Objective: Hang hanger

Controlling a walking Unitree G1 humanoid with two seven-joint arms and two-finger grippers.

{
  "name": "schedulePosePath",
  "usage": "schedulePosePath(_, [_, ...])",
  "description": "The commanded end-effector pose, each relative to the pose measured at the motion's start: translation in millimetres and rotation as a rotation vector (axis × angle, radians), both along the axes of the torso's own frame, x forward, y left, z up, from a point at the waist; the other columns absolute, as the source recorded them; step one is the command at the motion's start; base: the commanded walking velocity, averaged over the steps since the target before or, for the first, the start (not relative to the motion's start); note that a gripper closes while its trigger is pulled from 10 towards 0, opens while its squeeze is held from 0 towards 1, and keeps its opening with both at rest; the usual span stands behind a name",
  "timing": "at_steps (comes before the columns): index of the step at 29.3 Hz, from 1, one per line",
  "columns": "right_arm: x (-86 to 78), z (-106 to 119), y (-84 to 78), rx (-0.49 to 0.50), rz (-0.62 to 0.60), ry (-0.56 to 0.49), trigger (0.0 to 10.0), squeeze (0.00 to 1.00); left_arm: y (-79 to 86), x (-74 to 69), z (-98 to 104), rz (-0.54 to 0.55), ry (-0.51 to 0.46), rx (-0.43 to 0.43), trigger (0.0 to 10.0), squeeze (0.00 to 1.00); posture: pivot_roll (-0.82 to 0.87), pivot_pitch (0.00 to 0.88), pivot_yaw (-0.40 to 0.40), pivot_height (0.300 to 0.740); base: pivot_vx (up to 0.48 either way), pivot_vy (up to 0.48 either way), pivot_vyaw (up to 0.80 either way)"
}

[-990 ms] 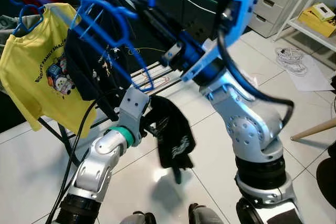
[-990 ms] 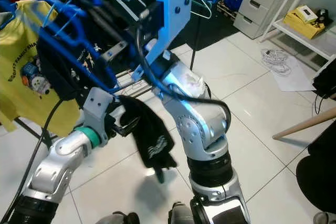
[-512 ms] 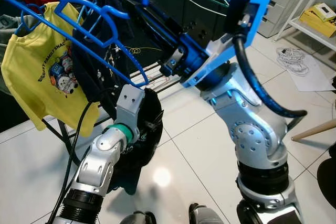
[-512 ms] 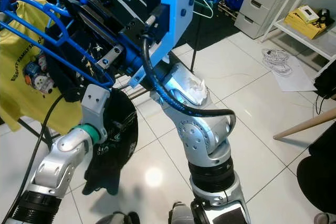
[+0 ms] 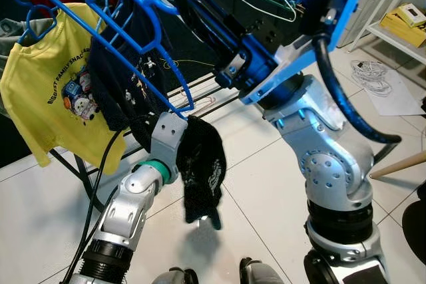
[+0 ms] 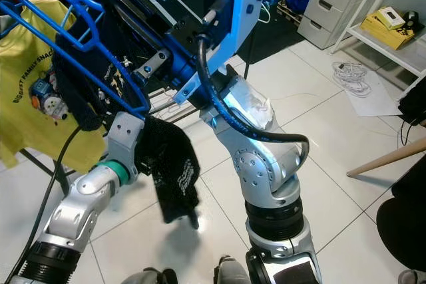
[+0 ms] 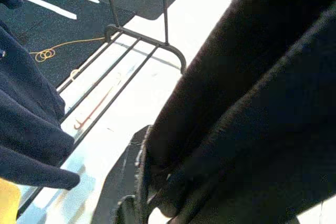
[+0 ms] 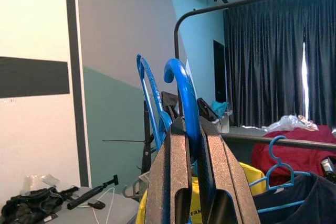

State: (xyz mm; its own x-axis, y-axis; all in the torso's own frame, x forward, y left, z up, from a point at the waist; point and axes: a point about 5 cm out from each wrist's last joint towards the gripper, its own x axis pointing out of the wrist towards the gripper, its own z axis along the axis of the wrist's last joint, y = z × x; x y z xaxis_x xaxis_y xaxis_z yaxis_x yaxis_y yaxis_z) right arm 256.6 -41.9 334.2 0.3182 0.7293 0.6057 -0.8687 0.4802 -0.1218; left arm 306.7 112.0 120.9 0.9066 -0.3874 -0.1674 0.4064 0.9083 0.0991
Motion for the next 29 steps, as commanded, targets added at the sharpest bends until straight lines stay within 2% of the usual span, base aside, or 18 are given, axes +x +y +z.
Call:
schedulePosePath(1, [-1.2,5,-3.7,0.009,-0.031,-0.021,10.0,0.0,2.5,-1.4,-5,0.009,0.012,0.012,0.0,0.0,-0.12,0.06,0.081,0.74,0.0,0.0,0.0])
schedulePosePath(9, [9.8,-2,-11.0,0.003,-0.129,0.01,10.0,0.0,4.8,-3.2,-4,0.003,0.005,-0.001,0.0,0.0,-0.12,0.061,0.083,0.74,0.0,0.0,0.0])
schedulePosePath(12, [16.3,-3,-17.5,0.007,-0.2,0.015,10.0,0.0,4.8,-4.6,-4,-0.017,0.002,0.001,0.0,0.0,-0.12,0.06,0.085,0.74,0.0,0.0,0.0])
schedulePosePath(14, [32.7,-8,-34.5,-0.005,-0.363,0.025,10.0,0.0,4.6,-7.5,2,-0.069,-0.013,-0.015,0.0,0.0,-0.12,0.06,0.084,0.74,0.0,0.0,0.0])
schedulePosePath(16, [32.7,-8,-34.5,-0.005,-0.363,0.025,10.0,0.0,4.6,-7.5,2,-0.069,-0.013,-0.015,0.0,0.0,-0.12,0.06,0.084,0.74,0.0,0.0,0.0])
schedulePosePath(18, [39.0,-13,-41.7,-0.011,-0.426,0.04,10.0,0.0,5.2,-8.4,6,-0.087,-0.025,-0.028,0.0,0.0,-0.11,0.062,0.084,0.74,0.0,0.0,0.0])
schedulePosePath(19, [42.2,-16,-45.4,-0.01,-0.449,0.057,10.0,1.0,5.4,-8.4,8,-0.091,-0.029,-0.032,0.0,0.0,-0.11,0.062,0.084,0.74,0.0,0.0,0.0])
schedulePosePath(26, [45.0,-20,-49.7,-0.005,-0.476,0.075,10.0,1.0,5.1,-8.3,9,-0.094,-0.033,-0.036,0.0,0.0,-0.12,0.06,0.084,0.74,0.0,0.0,0.0])
schedulePosePath(29, [48.0,-22,-56.5,-0.011,-0.541,0.074,10.0,1.0,3.4,-9.3,9,-0.101,-0.034,-0.041,0.0,0.0,-0.12,0.06,0.083,0.74,0.0,0.0,0.0])
